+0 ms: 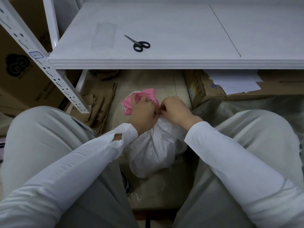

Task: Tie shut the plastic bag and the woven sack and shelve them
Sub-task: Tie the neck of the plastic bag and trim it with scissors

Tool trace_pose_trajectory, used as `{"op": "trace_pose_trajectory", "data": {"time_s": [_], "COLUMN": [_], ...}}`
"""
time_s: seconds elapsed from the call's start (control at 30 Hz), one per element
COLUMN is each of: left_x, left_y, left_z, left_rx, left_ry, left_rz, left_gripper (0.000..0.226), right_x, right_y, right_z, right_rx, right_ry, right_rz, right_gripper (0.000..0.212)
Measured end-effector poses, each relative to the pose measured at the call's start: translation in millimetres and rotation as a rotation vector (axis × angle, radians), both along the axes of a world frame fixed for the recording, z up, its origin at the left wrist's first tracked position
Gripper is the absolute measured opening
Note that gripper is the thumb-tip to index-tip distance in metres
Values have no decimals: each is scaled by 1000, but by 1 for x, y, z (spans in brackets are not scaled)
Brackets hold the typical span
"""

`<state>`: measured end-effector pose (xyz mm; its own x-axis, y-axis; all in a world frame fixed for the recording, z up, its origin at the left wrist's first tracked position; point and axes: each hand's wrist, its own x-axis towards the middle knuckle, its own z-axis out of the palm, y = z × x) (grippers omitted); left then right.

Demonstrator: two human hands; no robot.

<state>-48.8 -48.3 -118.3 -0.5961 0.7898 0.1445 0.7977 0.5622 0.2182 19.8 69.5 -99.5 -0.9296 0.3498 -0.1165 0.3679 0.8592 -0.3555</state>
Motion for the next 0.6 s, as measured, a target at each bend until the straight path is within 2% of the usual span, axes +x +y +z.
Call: {"op": "trace_pose_trajectory", "data": {"time_s": [0.33, 0.6], "left_x": [6, 5], "left_y": [-2, -1], "left_z": [5, 6], "left_rx": [-45, 18], "left_ry": [67, 91], "left_rz": [-43, 43], "left_gripper": [17, 22], "right_x": [3, 1], "right_y": [-4, -9], "right_z": [7, 5], "right_rx": [42, 37], "right_ry": [-37, 57], "right_rz": [32, -35], "right_gripper": [10, 11]}}
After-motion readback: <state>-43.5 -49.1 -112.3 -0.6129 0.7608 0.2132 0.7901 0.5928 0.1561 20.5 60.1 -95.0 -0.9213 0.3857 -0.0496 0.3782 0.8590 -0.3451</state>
